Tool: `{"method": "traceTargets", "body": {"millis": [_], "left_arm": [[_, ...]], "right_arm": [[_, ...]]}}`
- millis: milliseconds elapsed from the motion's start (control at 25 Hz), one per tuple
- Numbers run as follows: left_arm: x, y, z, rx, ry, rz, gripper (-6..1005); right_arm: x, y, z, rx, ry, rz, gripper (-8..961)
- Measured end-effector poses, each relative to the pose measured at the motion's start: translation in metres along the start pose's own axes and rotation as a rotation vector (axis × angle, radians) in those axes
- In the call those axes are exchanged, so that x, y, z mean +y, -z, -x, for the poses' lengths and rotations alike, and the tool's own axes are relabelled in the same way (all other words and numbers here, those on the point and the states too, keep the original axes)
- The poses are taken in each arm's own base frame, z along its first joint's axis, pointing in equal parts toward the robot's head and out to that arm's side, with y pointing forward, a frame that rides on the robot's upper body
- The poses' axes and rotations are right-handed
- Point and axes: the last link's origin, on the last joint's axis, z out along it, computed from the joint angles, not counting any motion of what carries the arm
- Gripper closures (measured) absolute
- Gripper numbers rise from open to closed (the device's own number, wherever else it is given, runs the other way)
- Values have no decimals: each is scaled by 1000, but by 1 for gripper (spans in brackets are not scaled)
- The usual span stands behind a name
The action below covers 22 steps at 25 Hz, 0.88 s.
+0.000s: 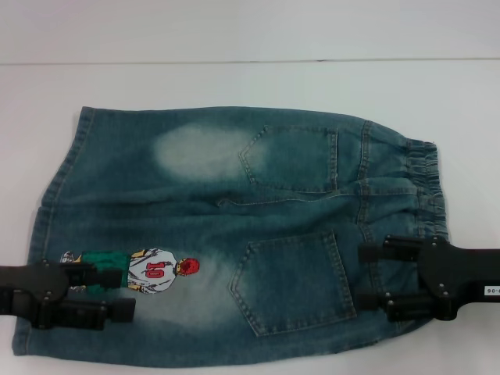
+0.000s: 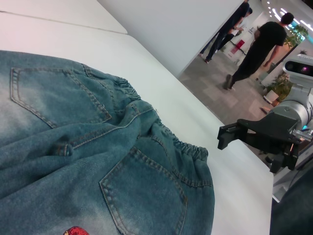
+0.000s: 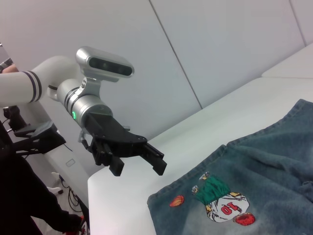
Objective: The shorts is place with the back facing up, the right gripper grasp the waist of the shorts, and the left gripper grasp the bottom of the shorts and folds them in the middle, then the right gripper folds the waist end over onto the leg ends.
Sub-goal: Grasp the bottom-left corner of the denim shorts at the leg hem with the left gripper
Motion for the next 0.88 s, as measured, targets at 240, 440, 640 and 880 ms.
{"method": "traceTargets", "body": {"millis": [240, 440, 640, 880], "left_arm": [[0, 0, 0, 1, 0, 3, 115], [0, 0, 0, 1, 0, 3, 115], [1, 0, 0, 0, 19, 5, 115], [1, 6, -4, -9, 51, -15, 115]], "right_arm": [[-1, -1, -1, 0, -1, -4, 38], [0, -1, 0, 0, -1, -4, 38], [-1, -1, 1, -1, 2, -2, 38], [-1, -1, 1, -1, 3, -2, 39]]}}
